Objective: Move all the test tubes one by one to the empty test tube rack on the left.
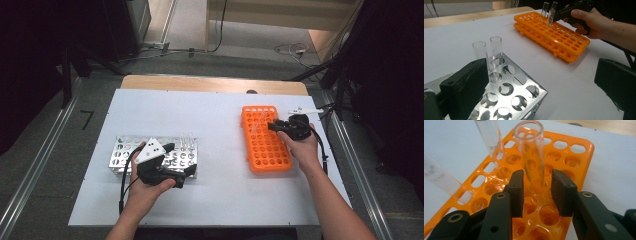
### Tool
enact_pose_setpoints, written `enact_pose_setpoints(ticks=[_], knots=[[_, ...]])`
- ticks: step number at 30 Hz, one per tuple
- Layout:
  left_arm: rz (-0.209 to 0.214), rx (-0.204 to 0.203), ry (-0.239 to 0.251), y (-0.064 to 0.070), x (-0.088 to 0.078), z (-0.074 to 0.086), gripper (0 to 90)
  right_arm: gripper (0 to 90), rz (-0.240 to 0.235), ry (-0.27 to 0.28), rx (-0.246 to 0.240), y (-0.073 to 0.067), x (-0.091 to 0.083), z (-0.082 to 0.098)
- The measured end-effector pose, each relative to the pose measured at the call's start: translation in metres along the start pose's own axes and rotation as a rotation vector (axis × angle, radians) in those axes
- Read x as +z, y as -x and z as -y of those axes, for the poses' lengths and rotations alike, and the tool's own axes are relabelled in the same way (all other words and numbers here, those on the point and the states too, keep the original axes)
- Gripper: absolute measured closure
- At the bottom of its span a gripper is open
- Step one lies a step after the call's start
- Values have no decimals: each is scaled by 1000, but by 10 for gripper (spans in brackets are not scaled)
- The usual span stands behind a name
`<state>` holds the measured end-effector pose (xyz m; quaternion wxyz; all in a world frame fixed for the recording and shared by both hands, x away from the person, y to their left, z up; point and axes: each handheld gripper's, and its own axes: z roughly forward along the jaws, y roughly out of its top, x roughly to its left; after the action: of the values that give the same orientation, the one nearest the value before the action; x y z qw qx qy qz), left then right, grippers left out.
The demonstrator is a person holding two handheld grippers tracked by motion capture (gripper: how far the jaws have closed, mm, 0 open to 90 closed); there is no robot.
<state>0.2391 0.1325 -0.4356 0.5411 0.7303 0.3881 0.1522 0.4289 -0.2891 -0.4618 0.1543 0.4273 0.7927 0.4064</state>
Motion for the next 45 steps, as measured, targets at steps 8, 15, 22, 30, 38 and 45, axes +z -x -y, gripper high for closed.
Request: enact_pose_setpoints(ticks=[8,15,22,30,38,45], knots=[[-6,-8,1,-2,0,0,0,668,19,25,-20,2,1,-1],[-6,-7,1,-1,1,0,0,740,18,34,-43,-3,5,-2],[-6,-4,-1,-2,0,1,0,743,17,68,-24,-1,-2,-5],[-5,3,1,0,1,0,0,744,10,103,-25,-4,-21,-12],[3,7,-2,2,3,0,0,744,-18,126,-42,-14,-42,-13],[7,18,-11,4,6,-1,0,744,-82,151,-58,-35,-63,-10]])
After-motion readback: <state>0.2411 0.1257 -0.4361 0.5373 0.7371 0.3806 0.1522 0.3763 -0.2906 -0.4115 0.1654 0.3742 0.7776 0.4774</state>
